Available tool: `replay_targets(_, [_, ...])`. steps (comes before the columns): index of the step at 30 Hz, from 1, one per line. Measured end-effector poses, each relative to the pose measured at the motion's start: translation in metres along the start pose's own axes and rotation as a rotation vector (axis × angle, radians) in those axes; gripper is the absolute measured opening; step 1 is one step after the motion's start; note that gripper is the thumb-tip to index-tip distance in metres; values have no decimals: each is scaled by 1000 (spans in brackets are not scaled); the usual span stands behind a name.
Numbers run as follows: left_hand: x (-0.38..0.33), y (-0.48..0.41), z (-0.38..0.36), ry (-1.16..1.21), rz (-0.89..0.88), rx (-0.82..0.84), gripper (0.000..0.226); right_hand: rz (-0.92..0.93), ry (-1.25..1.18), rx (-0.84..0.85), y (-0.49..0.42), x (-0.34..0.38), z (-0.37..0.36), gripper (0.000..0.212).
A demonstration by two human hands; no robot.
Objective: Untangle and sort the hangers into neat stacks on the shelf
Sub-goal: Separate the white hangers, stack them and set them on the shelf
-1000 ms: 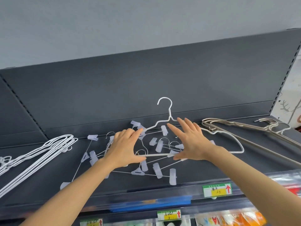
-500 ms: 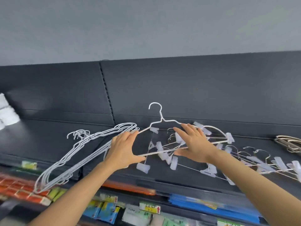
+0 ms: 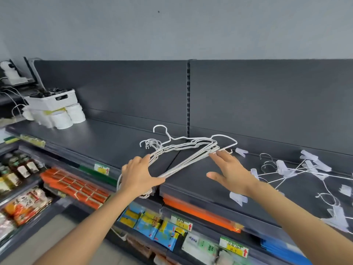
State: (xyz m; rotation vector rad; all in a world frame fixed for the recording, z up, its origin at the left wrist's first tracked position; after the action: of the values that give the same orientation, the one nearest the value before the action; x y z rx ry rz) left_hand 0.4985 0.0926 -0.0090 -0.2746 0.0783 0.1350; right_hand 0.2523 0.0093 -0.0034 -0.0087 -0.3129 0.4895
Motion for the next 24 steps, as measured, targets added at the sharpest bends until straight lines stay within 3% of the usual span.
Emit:
replay_targets(6, [43,-1,-13,54,135,51,102,58,-31,54,-33,37,-10,65])
replay_targets(14, [46,-28,-38,74,135,151,102,111,-100,118,-99,57,-24,62])
replay_targets(18, [51,-41,-59,122,122,279,108,89,-110,180,-134,52,-41,63])
replay_targets(21, [60,-46,-79,305,173,383,114,88,-101,225,-156,51,-53,63])
replay_targets(24, [69,-58,-91,379,187,373,88,100,-75,263,-175,54,-64,61])
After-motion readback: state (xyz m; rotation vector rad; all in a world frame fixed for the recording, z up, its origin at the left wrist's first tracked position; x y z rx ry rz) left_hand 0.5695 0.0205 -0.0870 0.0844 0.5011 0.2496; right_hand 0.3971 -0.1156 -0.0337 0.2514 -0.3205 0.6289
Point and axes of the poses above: each hand's wrist, its own y-axis away from the middle knuckle, its own z-axis out of the back of the hand, x = y × z, the point moved 10 cm from there along -y, towards the middle knuckle, and after that the axes turned 15 degrees about -z, right-handed, at the moved point
